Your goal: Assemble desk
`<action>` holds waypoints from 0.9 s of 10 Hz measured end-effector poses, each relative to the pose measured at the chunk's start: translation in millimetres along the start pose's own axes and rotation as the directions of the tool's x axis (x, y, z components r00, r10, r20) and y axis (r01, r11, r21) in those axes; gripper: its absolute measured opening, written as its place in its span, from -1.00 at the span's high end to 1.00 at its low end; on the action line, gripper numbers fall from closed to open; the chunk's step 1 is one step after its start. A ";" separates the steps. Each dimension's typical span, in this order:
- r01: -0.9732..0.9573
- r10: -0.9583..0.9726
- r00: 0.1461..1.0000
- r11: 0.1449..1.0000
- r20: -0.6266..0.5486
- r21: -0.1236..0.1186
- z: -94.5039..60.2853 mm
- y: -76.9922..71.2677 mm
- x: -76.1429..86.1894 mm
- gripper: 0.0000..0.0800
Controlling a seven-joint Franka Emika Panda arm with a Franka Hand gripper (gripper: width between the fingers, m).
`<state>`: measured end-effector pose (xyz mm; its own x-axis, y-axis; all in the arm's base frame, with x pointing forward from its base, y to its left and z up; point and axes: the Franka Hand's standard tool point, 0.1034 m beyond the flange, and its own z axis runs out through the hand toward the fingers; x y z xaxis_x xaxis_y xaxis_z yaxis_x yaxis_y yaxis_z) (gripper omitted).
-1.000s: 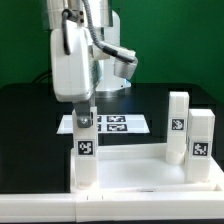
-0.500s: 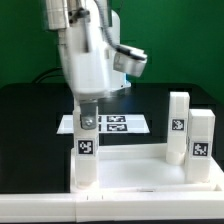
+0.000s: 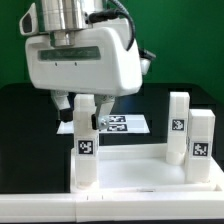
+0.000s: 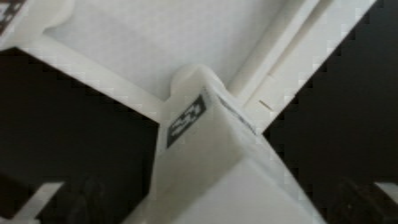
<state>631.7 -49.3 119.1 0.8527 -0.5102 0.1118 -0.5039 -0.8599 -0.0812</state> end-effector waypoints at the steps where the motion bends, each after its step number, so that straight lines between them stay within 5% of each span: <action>1: 0.133 -0.133 0.991 0.991 0.008 -0.001 -0.1 -3.9 -1.5 -0.62; 3: 0.088 -0.088 0.996 0.996 0.007 -0.005 0.7 -0.9 -0.6 -0.62; 4: 0.090 -0.090 0.996 0.996 0.007 -0.005 0.8 -0.6 -0.5 -0.31; 5: 0.056 -0.056 0.998 0.998 0.008 -0.005 1.1 -0.7 -0.7 -0.31; 7: -0.095 0.095 0.995 0.995 0.007 -0.008 1.8 0.4 -0.6 0.29; 9: -0.363 0.363 0.932 0.932 0.003 -0.014 2.5 1.6 0.0 0.29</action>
Offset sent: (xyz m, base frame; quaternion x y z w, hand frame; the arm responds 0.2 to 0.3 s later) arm 0.0000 0.0000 0.0000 0.0000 0.0000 0.0000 1.0000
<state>631.2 -50.6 116.5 0.6121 -0.7875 0.0722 -0.7809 -0.6163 -0.1022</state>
